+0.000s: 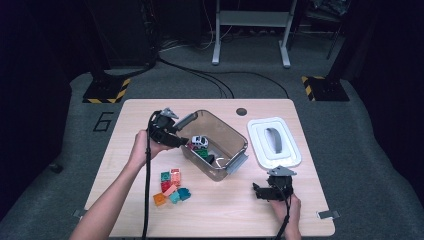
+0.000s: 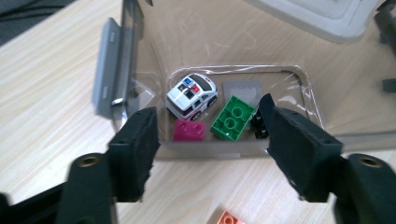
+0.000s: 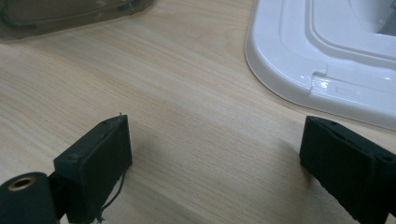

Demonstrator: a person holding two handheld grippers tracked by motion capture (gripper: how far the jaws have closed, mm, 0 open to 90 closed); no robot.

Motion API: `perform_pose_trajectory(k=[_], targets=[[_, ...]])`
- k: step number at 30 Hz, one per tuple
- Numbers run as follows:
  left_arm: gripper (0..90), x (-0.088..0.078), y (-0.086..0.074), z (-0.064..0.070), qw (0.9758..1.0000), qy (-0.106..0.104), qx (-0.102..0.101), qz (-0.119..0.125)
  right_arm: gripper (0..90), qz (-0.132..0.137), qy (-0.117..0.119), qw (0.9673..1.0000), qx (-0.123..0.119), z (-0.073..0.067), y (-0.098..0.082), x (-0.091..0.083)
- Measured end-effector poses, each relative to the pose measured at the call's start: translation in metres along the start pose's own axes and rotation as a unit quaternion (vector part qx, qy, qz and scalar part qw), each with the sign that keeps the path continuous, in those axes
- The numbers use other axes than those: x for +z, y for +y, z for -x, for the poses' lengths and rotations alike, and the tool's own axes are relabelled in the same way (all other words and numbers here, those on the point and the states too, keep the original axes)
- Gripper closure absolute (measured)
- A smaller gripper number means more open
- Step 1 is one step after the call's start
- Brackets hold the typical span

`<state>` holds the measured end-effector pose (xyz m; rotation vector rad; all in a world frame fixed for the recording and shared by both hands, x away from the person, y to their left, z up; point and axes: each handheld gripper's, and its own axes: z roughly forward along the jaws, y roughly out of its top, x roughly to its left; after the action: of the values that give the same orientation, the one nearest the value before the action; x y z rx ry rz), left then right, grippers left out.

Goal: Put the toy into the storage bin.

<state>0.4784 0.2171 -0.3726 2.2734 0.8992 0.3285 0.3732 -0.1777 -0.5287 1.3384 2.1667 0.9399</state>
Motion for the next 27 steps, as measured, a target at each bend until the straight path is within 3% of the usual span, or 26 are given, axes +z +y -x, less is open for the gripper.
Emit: perform_pose_trajectory(k=[6,13,21,23,27], targets=[[18.1,-0.024,-0.019,0.001,0.9998,0.018,0.005,0.006,8.3,0.0,0.0,1.0,0.0,0.0,0.0,0.0],[14.3,-0.034,-0.051,0.003,0.9994,0.032,0.0,0.009,8.3,-0.001,-0.001,1.0,0.001,0.0,0.0,0.0],[6.7,-0.018,-0.088,-0.008,0.9987,0.028,-0.042,0.004,8.3,0.0,-0.001,1.0,0.0,0.0,0.0,0.0],[5.9,-0.011,-0.097,-0.009,0.9975,0.028,-0.063,0.012,8.3,-0.001,-0.001,1.0,0.0,0.0,0.0,0.0],[5.8,0.003,-0.11,-0.011,0.9971,0.025,-0.072,0.001,8.3,-0.001,-0.001,1.0,0.0,0.0,0.0,0.0]])
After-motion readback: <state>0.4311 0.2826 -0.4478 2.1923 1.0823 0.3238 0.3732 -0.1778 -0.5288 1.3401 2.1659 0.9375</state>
